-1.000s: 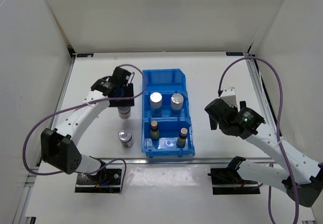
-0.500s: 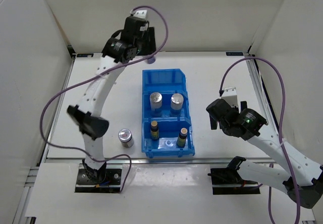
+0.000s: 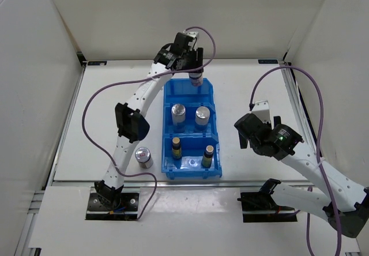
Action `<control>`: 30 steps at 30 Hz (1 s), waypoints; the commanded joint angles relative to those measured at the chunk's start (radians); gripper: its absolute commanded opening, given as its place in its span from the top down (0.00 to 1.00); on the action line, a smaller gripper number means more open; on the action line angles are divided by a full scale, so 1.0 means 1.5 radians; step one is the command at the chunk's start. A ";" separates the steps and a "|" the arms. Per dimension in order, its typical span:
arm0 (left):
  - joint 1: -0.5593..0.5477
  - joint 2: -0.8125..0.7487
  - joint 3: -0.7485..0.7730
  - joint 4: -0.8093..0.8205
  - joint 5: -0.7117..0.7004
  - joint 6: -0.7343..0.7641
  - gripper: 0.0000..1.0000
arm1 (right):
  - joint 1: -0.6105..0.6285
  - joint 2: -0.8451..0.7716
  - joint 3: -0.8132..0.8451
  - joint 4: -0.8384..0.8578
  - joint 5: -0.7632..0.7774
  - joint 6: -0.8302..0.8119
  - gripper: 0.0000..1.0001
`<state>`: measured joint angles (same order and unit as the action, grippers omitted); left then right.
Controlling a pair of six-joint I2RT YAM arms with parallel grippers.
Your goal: Organize the condiment bottles
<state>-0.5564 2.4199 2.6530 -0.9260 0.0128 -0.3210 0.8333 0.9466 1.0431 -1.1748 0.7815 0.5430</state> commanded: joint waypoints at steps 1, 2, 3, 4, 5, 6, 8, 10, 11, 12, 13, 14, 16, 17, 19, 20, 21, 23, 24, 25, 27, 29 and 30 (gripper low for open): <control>-0.005 -0.003 0.005 0.013 0.029 -0.012 0.89 | 0.002 0.002 0.000 0.010 0.009 0.006 0.00; -0.005 0.007 -0.002 0.013 0.035 -0.012 0.89 | 0.002 0.002 0.000 0.010 0.009 0.006 0.00; -0.005 0.007 -0.003 0.013 0.035 -0.012 0.89 | 0.002 0.008 0.000 0.010 0.009 0.006 0.00; -0.005 0.016 -0.011 0.013 0.042 -0.012 0.89 | 0.002 0.008 0.000 0.010 0.009 0.006 0.00; -0.005 0.016 -0.011 0.013 0.042 -0.018 0.89 | 0.002 0.008 0.000 0.010 0.009 0.006 0.00; -0.011 0.016 -0.011 0.013 0.042 -0.018 0.89 | 0.002 0.008 0.000 0.010 0.009 0.006 0.00; -0.012 0.016 -0.020 0.013 0.027 -0.018 0.89 | 0.002 0.008 0.000 0.010 0.003 0.006 0.00; -0.019 0.009 -0.020 0.013 0.015 -0.009 0.89 | 0.002 0.008 0.000 0.016 0.003 0.006 0.00; -0.026 0.009 -0.020 0.013 0.015 -0.009 0.89 | 0.002 0.008 0.000 0.016 0.003 0.006 0.00; -0.026 0.001 -0.031 0.013 0.015 -0.003 0.89 | 0.002 0.014 0.000 0.016 0.003 0.000 0.00; -0.026 -0.012 -0.040 0.013 0.015 -0.003 0.89 | 0.002 0.014 0.000 0.016 0.003 0.000 0.00; -0.033 -0.020 -0.065 0.013 0.007 -0.003 0.89 | 0.002 0.014 0.000 0.016 0.003 0.000 0.00; -0.045 -0.036 -0.092 0.013 -0.019 -0.003 0.89 | 0.002 0.014 0.000 0.016 0.003 0.000 0.00; -0.045 -0.058 -0.122 0.013 -0.030 -0.003 0.89 | 0.002 0.020 0.000 0.016 0.003 0.000 0.00; -0.072 -0.072 -0.144 0.013 -0.070 -0.003 0.89 | 0.002 0.020 0.000 0.016 0.003 0.000 0.00; -0.079 -0.078 -0.158 0.013 -0.083 0.003 0.89 | 0.002 0.020 0.000 0.016 0.003 0.000 0.00; -0.085 -0.078 -0.158 0.013 -0.104 0.003 0.89 | 0.002 0.020 0.000 0.016 0.003 0.000 0.00; -0.092 -0.078 -0.165 0.013 -0.111 0.010 0.89 | 0.002 0.028 0.000 0.016 -0.003 0.000 0.00; -0.092 -0.072 -0.171 0.013 -0.117 0.010 0.89 | 0.002 0.028 0.000 0.016 -0.004 0.000 0.00; -0.092 -0.072 -0.171 0.013 -0.117 0.010 0.89 | 0.002 0.028 0.000 0.016 -0.004 0.000 0.00; -0.092 -0.050 -0.171 0.013 -0.117 0.004 0.89 | 0.002 0.028 0.000 0.016 -0.004 0.000 0.00; -0.084 -0.021 -0.171 0.019 -0.103 0.004 0.89 | 0.002 0.028 0.000 0.016 -0.004 0.000 0.00; -0.084 -0.012 -0.165 0.019 -0.093 0.004 0.89 | 0.002 0.028 0.000 0.016 -0.004 0.000 0.00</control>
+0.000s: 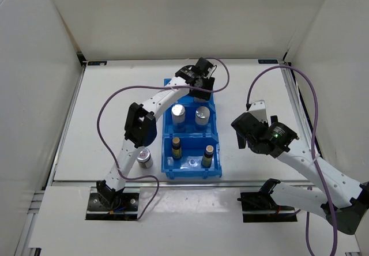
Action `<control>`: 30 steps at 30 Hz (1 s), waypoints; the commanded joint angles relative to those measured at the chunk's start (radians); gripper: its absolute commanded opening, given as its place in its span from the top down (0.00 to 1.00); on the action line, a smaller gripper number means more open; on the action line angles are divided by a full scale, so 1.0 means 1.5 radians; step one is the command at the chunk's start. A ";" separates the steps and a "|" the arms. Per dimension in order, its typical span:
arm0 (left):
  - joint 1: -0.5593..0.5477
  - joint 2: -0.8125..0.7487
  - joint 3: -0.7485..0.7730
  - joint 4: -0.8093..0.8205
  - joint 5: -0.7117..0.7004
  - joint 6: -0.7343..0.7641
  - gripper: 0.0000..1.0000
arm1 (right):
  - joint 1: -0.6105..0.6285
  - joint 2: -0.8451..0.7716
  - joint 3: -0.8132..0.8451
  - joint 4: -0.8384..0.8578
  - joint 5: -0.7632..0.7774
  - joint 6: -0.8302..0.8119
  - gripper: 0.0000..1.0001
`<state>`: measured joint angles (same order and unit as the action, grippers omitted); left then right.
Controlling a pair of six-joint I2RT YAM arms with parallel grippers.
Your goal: Organize the condiment bottles
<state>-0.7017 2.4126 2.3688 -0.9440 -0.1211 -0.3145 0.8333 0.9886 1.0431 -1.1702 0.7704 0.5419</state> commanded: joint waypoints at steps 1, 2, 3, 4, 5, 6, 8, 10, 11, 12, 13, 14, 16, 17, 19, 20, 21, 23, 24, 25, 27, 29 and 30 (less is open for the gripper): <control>0.020 0.000 0.031 0.031 0.016 0.000 0.89 | 0.002 0.000 0.000 0.013 0.004 0.001 0.00; 0.026 0.006 0.031 0.031 0.024 0.000 0.89 | 0.002 0.000 0.000 0.013 0.004 0.001 0.00; 0.026 0.013 0.031 0.031 0.033 0.000 0.89 | 0.002 0.000 0.000 0.013 0.004 0.001 0.00; 0.032 0.014 0.031 0.037 0.046 -0.007 0.87 | 0.002 0.000 0.000 0.013 0.004 0.001 0.00; 0.032 0.014 0.031 0.037 0.052 -0.007 0.81 | 0.002 0.000 0.000 0.013 0.004 0.001 0.00; 0.032 0.014 0.031 0.037 0.052 -0.007 0.75 | 0.002 0.000 0.000 0.013 0.004 0.001 0.00; 0.039 0.014 0.024 0.037 0.058 -0.007 0.15 | 0.002 0.000 0.000 0.013 0.004 0.001 0.00; 0.039 -0.015 0.008 0.037 0.032 -0.007 0.00 | 0.002 0.000 0.000 0.013 0.004 0.001 0.00; 0.039 -0.052 -0.004 0.037 0.012 -0.007 0.00 | 0.002 0.000 0.000 0.013 0.004 0.001 0.00; 0.039 -0.075 -0.004 0.037 0.000 -0.007 0.00 | 0.002 0.000 0.000 0.013 0.004 0.001 0.00; 0.039 -0.102 -0.016 0.037 -0.012 -0.007 0.00 | 0.002 0.000 0.000 0.013 0.004 0.001 0.00; 0.039 -0.131 -0.026 0.037 -0.029 0.001 0.00 | 0.002 0.000 0.000 0.013 0.004 0.001 0.00; 0.039 -0.235 -0.069 0.037 -0.080 0.022 0.00 | 0.002 0.000 0.000 0.013 0.004 0.001 0.00; 0.039 -0.275 -0.097 0.037 -0.099 0.023 0.00 | 0.002 0.000 0.000 0.013 0.004 0.001 0.00; 0.039 -0.401 -0.205 0.037 -0.170 0.031 0.00 | 0.002 -0.007 0.000 0.013 0.004 0.001 0.00; 0.039 -0.442 -0.249 0.037 -0.191 0.023 0.00 | 0.002 -0.007 0.000 0.013 0.004 0.001 0.00; 0.047 -0.484 -0.296 0.037 -0.225 0.013 0.00 | 0.002 -0.007 0.000 0.013 0.004 0.001 0.00; 0.059 -0.603 -0.436 0.037 -0.233 -0.025 0.00 | 0.002 -0.007 0.000 0.013 0.004 0.001 0.00; 0.068 -0.644 -0.484 0.037 -0.239 -0.042 0.00 | 0.002 -0.007 0.000 0.013 0.004 0.001 0.00; 0.074 -0.720 -0.532 0.037 -0.239 -0.060 0.00 | 0.002 0.001 0.000 0.013 0.004 0.001 0.00; 0.074 -0.785 -0.654 0.037 -0.229 -0.110 0.00 | 0.002 0.008 0.000 0.013 0.004 -0.005 0.00; 0.074 -0.857 -0.760 0.037 -0.192 -0.144 0.00 | 0.002 0.008 0.000 0.019 0.004 -0.005 0.00; 0.074 -0.877 -0.793 0.037 -0.177 -0.176 0.00 | 0.002 0.008 0.000 0.019 0.004 -0.005 0.00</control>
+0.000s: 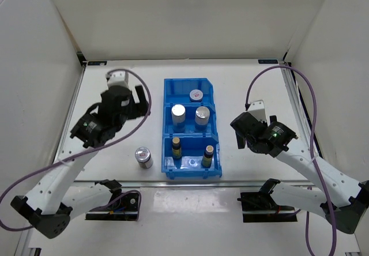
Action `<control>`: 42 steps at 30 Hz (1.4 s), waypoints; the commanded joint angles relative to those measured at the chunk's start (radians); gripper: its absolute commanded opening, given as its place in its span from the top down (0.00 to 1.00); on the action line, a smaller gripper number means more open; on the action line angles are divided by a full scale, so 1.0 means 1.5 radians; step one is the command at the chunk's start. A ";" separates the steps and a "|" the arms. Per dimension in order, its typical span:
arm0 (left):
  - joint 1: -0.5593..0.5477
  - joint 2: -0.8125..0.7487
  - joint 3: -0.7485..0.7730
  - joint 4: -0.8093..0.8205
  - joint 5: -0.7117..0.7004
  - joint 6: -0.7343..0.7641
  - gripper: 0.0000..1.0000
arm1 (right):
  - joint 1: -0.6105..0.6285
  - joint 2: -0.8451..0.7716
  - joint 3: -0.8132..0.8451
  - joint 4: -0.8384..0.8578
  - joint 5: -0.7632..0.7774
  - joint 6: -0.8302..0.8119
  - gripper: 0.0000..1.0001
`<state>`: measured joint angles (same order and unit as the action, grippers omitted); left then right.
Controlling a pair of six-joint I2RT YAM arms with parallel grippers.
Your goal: Organize the condiment bottles
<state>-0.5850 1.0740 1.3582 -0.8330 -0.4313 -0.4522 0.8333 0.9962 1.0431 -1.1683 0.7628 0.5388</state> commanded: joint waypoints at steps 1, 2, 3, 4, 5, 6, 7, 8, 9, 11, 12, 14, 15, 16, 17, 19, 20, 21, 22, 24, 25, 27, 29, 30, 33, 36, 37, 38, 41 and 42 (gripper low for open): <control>-0.004 -0.003 -0.150 -0.037 0.047 -0.100 0.00 | 0.002 0.003 0.000 0.018 0.009 -0.003 0.00; -0.004 -0.034 -0.204 -0.037 0.083 -0.122 0.00 | 0.002 0.003 0.000 0.018 0.009 -0.003 0.00; -0.004 -0.045 -0.224 -0.046 0.095 -0.134 0.00 | 0.002 0.003 0.000 0.018 0.009 -0.003 0.00; 0.002 -0.054 -0.238 -0.054 0.101 -0.150 0.00 | 0.002 0.003 0.000 0.018 0.009 -0.003 0.00; 0.002 -0.060 -0.254 -0.078 0.101 -0.186 0.00 | 0.002 0.003 0.000 0.018 0.009 -0.003 0.00; 0.002 -0.070 -0.262 -0.079 0.112 -0.197 0.00 | 0.002 0.003 0.000 0.018 0.009 -0.003 0.00; 0.002 -0.070 -0.269 -0.088 0.128 -0.210 0.00 | 0.002 0.003 0.000 0.018 0.003 -0.003 0.00; 0.002 -0.070 -0.285 -0.088 0.139 -0.220 0.00 | 0.002 0.003 0.000 0.018 0.003 -0.009 0.00; 0.002 -0.070 -0.292 -0.088 0.148 -0.233 0.00 | 0.002 0.009 0.000 0.018 0.003 -0.009 0.00; 0.002 -0.064 -0.307 -0.088 0.167 -0.249 0.00 | 0.002 0.009 0.000 0.018 0.003 -0.009 0.00; 0.002 -0.055 -0.323 -0.088 0.174 -0.257 0.00 | 0.002 0.009 0.000 0.018 0.003 -0.009 0.00; 0.002 -0.047 -0.339 -0.088 0.189 -0.279 0.00 | 0.002 0.009 0.000 0.018 0.003 -0.009 0.00; 0.002 -0.041 -0.353 -0.088 0.189 -0.279 0.00 | 0.002 0.009 0.000 0.018 0.003 -0.009 0.00; 0.002 -0.041 -0.359 -0.088 0.196 -0.289 0.00 | 0.002 0.009 0.000 0.018 0.003 -0.009 0.00; 0.002 -0.033 -0.359 -0.082 0.196 -0.290 0.00 | 0.002 0.009 0.000 0.018 0.003 -0.009 0.00; 0.002 -0.024 -0.377 -0.082 0.190 -0.290 0.00 | 0.002 0.009 0.000 0.018 0.003 -0.009 0.00; 0.002 -0.018 -0.377 -0.082 0.190 -0.290 0.00 | 0.002 0.016 0.000 0.018 0.003 -0.009 0.00; 0.002 -0.018 -0.383 -0.082 0.190 -0.290 0.00 | 0.002 0.016 0.000 0.018 0.003 -0.009 0.00; 0.002 -0.018 -0.383 -0.082 0.183 -0.296 0.00 | 0.002 0.016 0.000 0.018 0.003 -0.009 0.00; 0.002 -0.018 -0.389 -0.082 0.173 -0.296 0.02 | 0.002 0.022 0.000 0.024 0.003 -0.009 0.00; 0.002 -0.018 -0.389 -0.082 0.165 -0.296 0.06 | 0.002 0.022 0.000 0.024 0.003 -0.009 0.00; 0.002 -0.018 -0.380 -0.082 0.149 -0.288 0.27 | 0.002 0.022 0.000 0.024 -0.003 -0.009 0.00; 0.002 -0.018 -0.341 -0.076 0.148 -0.260 0.71 | 0.002 0.022 0.000 0.024 -0.003 -0.016 0.00; 0.002 -0.018 -0.319 -0.076 0.148 -0.240 0.87 | 0.002 0.022 0.000 0.024 -0.003 -0.016 0.00; 0.002 -0.018 -0.200 -0.082 0.135 -0.172 0.89 | 0.002 0.022 0.000 0.024 -0.003 -0.016 0.00; -0.005 -0.010 -0.061 -0.098 0.098 -0.119 0.89 | 0.002 0.022 0.000 0.024 -0.003 -0.016 0.00; -0.005 0.014 -0.022 -0.098 0.090 -0.102 0.89 | 0.002 0.022 0.000 0.024 -0.003 -0.016 0.00; -0.005 0.026 0.058 -0.108 0.071 -0.072 0.89 | 0.002 0.022 0.000 0.024 -0.003 -0.016 0.00; -0.005 0.096 0.217 -0.108 0.054 -0.033 0.89 | 0.002 0.022 0.000 0.024 -0.003 -0.016 0.00; -0.005 0.122 0.261 -0.108 0.069 0.006 0.89 | 0.002 0.022 0.000 0.024 -0.003 -0.016 0.00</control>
<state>-0.5884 1.1957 1.5574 -1.0332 -0.2825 -0.5842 0.8333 1.0302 1.0431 -1.1484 0.7486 0.5163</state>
